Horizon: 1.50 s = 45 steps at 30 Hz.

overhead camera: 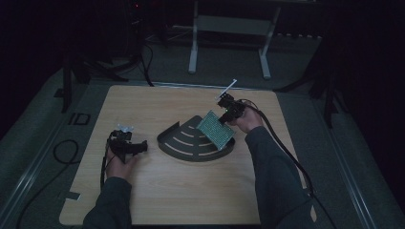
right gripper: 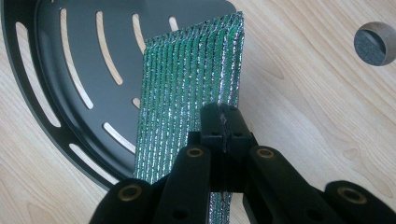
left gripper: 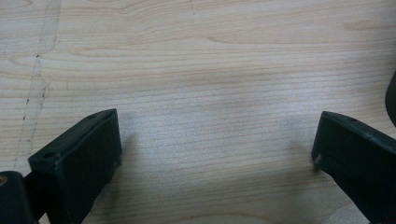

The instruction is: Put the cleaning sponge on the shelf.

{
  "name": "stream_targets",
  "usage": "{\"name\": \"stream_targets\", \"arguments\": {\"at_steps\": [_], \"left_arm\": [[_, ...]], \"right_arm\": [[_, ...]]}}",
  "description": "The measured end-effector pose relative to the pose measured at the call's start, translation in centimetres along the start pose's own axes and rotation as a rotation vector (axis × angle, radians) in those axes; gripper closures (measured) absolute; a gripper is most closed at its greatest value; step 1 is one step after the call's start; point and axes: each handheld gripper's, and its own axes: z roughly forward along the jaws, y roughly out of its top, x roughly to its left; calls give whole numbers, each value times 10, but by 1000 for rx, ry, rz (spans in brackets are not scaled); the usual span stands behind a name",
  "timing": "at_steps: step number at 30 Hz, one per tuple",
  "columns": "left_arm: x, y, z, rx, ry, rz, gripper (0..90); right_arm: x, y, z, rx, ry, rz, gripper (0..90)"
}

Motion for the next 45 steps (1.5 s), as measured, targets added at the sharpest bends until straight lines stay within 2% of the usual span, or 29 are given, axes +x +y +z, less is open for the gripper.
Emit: {"name": "stream_targets", "arguments": {"at_steps": [32,45], "left_arm": [[0,0,0,0,0,-1,17],[0,0,0,0,0,0,17]], "right_arm": [[11,-5,24,29,-4,-21,897],[9,-12,30,51,-14,-26,896]]}}
